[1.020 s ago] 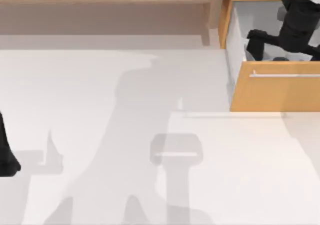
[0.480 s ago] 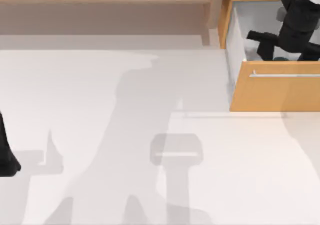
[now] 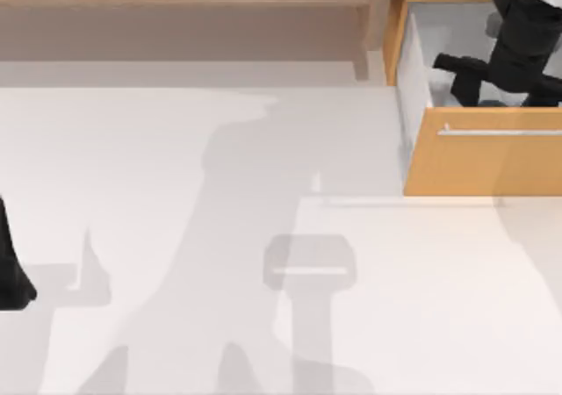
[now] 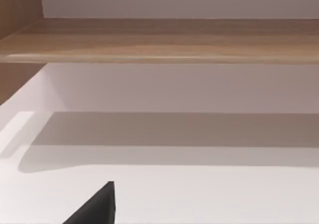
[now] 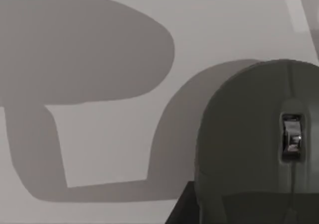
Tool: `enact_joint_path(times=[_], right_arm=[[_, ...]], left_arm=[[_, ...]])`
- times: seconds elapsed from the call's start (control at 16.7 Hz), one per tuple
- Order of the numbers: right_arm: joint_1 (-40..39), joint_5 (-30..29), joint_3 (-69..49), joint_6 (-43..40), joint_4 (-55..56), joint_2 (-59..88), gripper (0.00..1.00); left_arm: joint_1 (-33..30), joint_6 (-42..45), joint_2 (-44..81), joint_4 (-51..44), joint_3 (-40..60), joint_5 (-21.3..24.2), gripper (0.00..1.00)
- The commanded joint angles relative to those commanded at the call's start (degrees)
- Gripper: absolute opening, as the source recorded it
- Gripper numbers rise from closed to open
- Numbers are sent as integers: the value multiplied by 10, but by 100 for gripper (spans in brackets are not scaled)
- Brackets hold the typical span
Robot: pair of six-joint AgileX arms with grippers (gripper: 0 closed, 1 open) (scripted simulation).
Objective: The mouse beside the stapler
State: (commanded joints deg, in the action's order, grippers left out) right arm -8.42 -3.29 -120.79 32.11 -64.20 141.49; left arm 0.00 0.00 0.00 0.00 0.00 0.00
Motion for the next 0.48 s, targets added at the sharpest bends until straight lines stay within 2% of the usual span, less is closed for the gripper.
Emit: enact_joint_path(times=[0.48], right_arm=[[-1,1,12,-25,-11,-37,0]], left_arm=[[0,0,0,0,0,0,100]])
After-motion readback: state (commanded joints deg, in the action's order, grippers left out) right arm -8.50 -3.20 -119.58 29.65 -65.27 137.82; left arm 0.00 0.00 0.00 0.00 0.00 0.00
